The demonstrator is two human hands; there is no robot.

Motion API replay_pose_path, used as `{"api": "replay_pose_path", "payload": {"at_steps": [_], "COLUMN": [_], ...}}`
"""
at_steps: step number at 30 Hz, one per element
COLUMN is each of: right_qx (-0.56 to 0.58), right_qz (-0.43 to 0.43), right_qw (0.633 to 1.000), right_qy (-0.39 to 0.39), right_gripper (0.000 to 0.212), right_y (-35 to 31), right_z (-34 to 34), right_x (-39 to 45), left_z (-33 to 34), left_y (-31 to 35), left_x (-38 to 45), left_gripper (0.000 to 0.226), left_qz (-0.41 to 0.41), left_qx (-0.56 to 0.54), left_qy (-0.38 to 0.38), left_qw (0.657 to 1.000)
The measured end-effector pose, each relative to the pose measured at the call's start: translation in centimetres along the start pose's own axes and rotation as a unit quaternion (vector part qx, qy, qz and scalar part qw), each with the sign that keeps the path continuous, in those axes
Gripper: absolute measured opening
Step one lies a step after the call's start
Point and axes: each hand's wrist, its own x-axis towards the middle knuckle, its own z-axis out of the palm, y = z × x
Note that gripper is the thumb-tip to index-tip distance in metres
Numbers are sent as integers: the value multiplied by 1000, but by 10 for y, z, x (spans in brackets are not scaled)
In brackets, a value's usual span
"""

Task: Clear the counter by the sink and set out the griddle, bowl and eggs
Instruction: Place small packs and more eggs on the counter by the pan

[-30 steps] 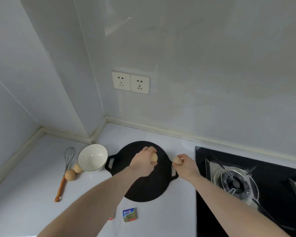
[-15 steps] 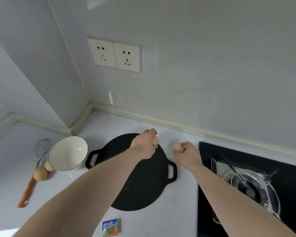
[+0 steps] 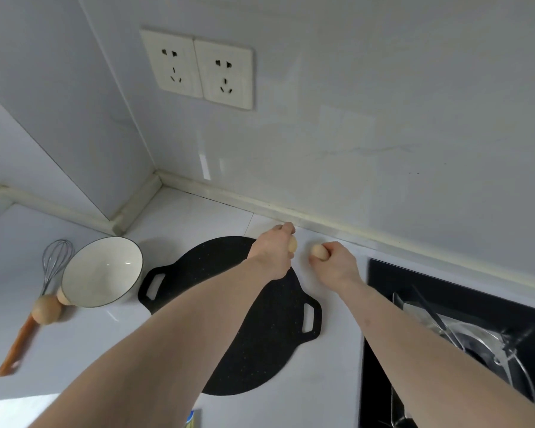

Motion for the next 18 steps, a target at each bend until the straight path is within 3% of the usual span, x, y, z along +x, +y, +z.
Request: {"api": "replay_pose_path", "payload": {"at_steps": [18], "right_qx": [16], "right_qz": [-15], "right_qw": [1000], "right_qy": [-5], "right_gripper": [13], "right_y": [-20], "right_z": [9], "right_x": [4], "left_z": [-4], "left_y": [1], "left_x": [4], "left_gripper": [55], "left_qz": [-10], "left_qx": [-64], "left_qy": [24], "left_qw": [998]}}
